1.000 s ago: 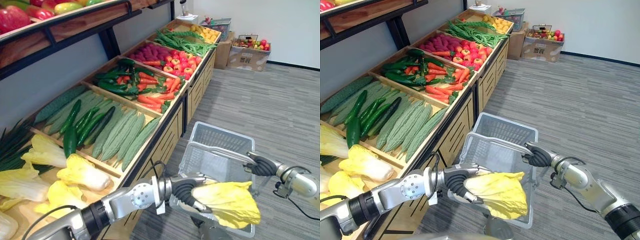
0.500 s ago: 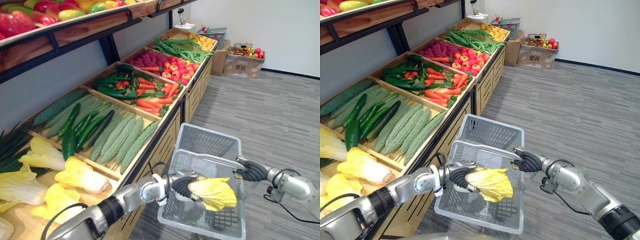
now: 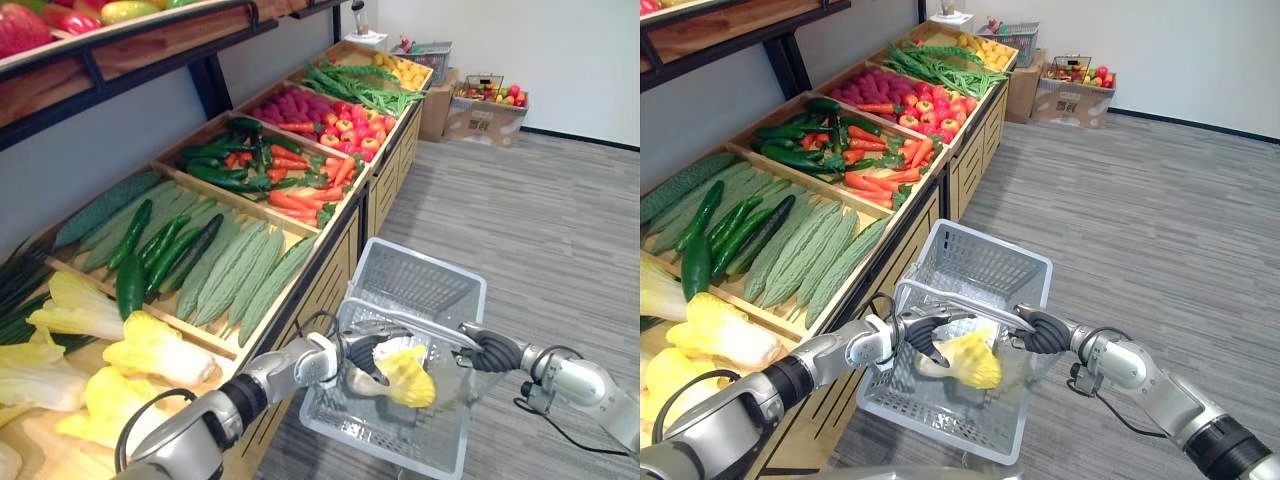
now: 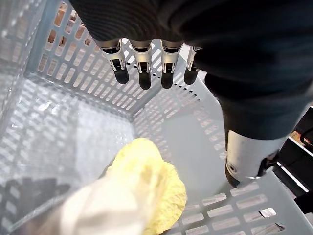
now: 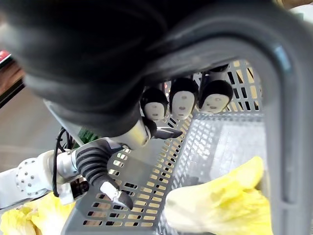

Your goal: Pick vegetable in the basket

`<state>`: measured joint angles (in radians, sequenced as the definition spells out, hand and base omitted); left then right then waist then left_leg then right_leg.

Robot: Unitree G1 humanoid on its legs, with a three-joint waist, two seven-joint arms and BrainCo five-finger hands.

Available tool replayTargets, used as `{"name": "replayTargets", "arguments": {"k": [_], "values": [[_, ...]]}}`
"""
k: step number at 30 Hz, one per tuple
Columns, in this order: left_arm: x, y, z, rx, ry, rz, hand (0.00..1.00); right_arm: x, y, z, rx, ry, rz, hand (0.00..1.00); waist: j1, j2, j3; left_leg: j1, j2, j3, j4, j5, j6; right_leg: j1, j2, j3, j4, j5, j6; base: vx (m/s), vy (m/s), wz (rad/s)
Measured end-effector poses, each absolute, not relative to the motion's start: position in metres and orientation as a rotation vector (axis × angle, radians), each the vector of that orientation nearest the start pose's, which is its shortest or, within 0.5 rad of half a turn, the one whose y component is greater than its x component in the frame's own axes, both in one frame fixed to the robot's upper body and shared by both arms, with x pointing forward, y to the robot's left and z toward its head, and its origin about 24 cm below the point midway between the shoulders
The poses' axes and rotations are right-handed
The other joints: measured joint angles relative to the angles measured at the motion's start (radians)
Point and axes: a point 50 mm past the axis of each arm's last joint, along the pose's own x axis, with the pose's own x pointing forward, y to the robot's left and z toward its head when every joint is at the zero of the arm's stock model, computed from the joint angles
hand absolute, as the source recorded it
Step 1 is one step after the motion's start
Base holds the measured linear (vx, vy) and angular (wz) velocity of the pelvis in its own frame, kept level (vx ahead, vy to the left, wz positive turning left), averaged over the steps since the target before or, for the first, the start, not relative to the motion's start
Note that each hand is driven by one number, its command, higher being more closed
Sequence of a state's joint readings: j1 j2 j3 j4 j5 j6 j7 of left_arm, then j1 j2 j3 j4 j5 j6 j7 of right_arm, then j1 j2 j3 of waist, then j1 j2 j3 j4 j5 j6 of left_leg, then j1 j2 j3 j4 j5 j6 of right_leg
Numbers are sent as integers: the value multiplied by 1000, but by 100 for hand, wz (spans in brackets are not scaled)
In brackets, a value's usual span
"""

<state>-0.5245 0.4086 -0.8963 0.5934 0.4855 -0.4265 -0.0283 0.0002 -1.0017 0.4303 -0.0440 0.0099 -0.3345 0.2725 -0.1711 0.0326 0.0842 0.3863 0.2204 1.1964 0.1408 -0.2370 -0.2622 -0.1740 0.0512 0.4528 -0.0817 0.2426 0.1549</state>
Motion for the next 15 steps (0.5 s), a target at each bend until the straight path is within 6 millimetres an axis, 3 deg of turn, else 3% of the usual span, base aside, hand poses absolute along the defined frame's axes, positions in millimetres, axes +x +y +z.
{"name": "replayTargets", "arguments": {"k": [5,9,11,15], "values": [[268,62,11,1122,-338,-1053,0,220,-213,61,-898,-1,802,100,1,5,15,-3,1,-7,-9,2,2,3,-4,-11,-6,0,0,0,-2,7],[239,26,30,1019,-498,-1197,0,225,-217,50,-940,13,733,100,13,7,20,-23,0,-48,-16,6,9,4,-23,-54,-4,0,0,-15,-15,28],[239,27,32,996,-477,-1203,0,227,-218,47,-946,15,704,100,12,3,23,-38,-1,-80,-19,11,16,5,-38,-84,-2,-1,0,-49,-33,44],[204,4,66,778,-655,-1311,0,233,-239,26,-947,116,526,100,38,5,25,-65,-1,-139,-19,16,25,8,-67,-143,6,-9,-6,-81,-48,46]]}}
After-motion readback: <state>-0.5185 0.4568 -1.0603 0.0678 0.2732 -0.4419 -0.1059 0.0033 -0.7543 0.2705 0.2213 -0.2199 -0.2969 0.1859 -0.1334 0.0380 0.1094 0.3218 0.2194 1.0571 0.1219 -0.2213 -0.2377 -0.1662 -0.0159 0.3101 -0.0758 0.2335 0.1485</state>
